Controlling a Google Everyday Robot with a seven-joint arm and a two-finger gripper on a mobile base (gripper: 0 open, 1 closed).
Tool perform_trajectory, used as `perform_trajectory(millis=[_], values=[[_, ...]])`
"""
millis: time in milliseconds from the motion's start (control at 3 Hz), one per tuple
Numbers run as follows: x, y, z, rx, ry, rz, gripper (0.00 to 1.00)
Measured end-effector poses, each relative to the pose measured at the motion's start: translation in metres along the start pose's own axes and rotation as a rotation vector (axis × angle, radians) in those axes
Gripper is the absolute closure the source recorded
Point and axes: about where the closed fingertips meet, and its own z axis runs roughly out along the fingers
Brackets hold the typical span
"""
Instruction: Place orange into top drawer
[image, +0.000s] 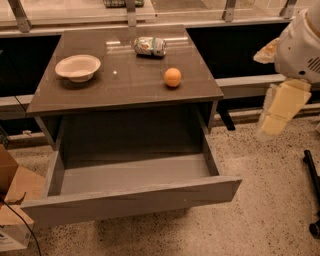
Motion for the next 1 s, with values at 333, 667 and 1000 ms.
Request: perform_trajectory(millis=[333,667,1000], values=[[-0.020,-0.018,0.013,-0.003,-0.053,-0.034,0.00],[-0.040,-0.044,0.036,-0.006,-0.091,-0.061,0.00],[-0.055,-0.072,0.070,-0.034,-0.101,-0.078,0.00]])
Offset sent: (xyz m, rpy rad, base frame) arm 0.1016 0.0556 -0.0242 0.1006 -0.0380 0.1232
